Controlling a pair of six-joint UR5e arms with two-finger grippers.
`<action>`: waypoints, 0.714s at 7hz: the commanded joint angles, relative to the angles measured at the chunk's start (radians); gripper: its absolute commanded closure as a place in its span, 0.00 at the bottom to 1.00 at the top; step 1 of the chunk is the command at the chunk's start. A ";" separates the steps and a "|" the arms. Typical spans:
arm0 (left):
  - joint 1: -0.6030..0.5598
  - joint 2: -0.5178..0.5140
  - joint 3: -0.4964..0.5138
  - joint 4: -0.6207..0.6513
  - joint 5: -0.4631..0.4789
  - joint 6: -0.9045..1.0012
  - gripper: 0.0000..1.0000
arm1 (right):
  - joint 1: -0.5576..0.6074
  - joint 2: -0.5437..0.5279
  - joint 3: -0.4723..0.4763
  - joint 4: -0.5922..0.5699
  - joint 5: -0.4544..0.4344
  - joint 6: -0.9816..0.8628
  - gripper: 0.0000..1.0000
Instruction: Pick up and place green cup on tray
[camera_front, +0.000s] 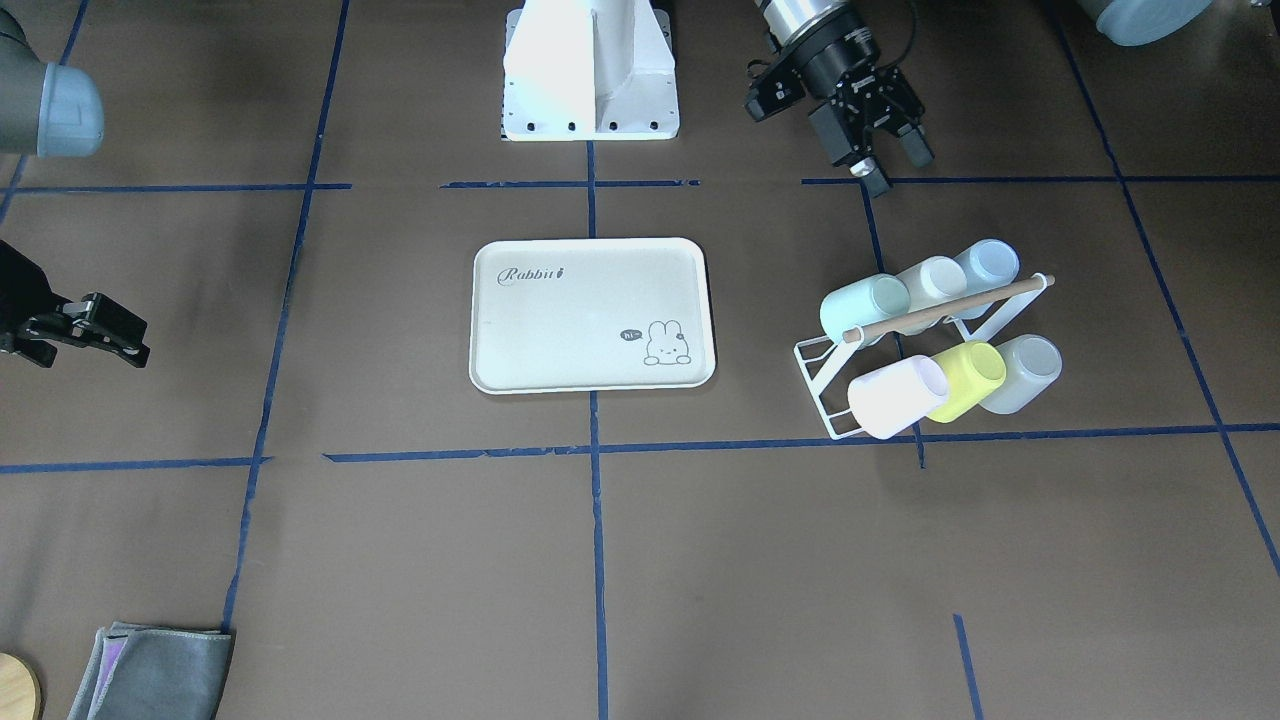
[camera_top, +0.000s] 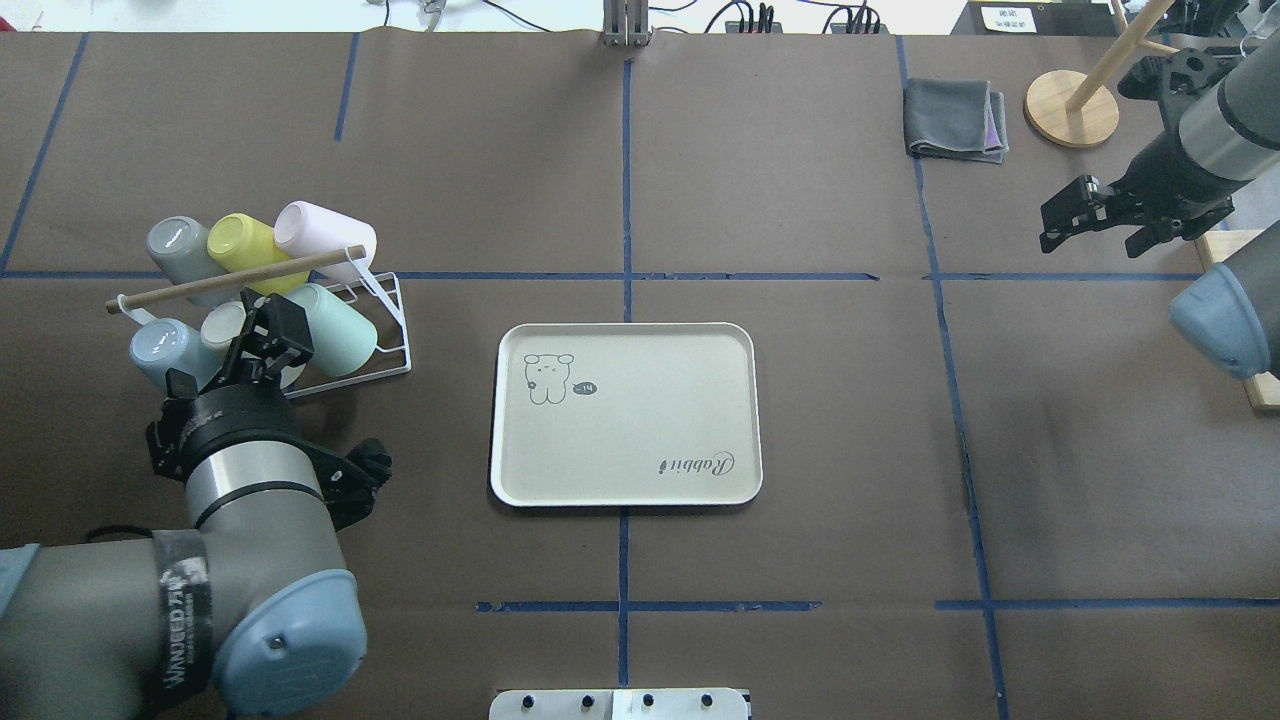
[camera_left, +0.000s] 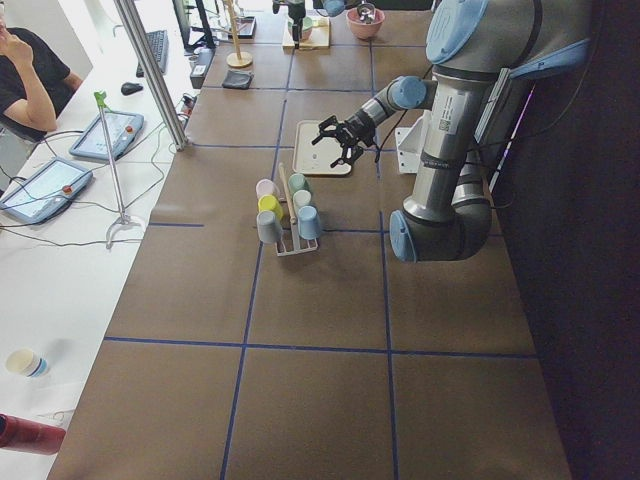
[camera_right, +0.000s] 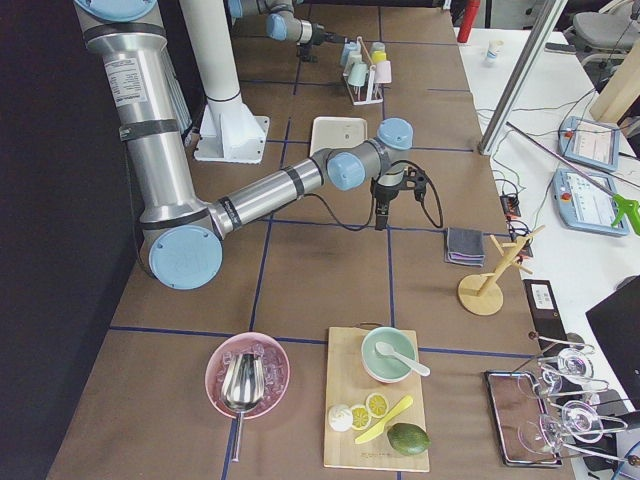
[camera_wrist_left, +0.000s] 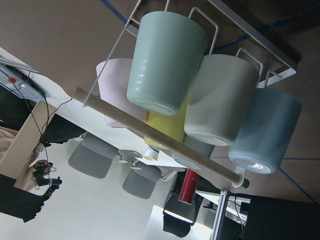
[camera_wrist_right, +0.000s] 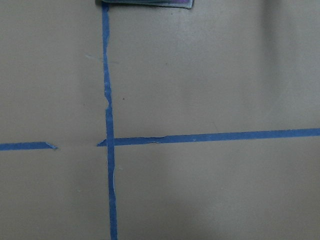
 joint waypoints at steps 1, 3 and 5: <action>0.004 -0.049 0.152 -0.009 0.044 0.010 0.01 | 0.048 -0.014 -0.004 0.000 0.033 -0.051 0.00; 0.003 -0.047 0.250 -0.087 0.071 0.010 0.01 | 0.123 -0.032 -0.045 0.000 0.066 -0.166 0.00; -0.001 -0.049 0.329 -0.158 0.090 0.011 0.01 | 0.139 -0.029 -0.053 0.000 0.065 -0.185 0.00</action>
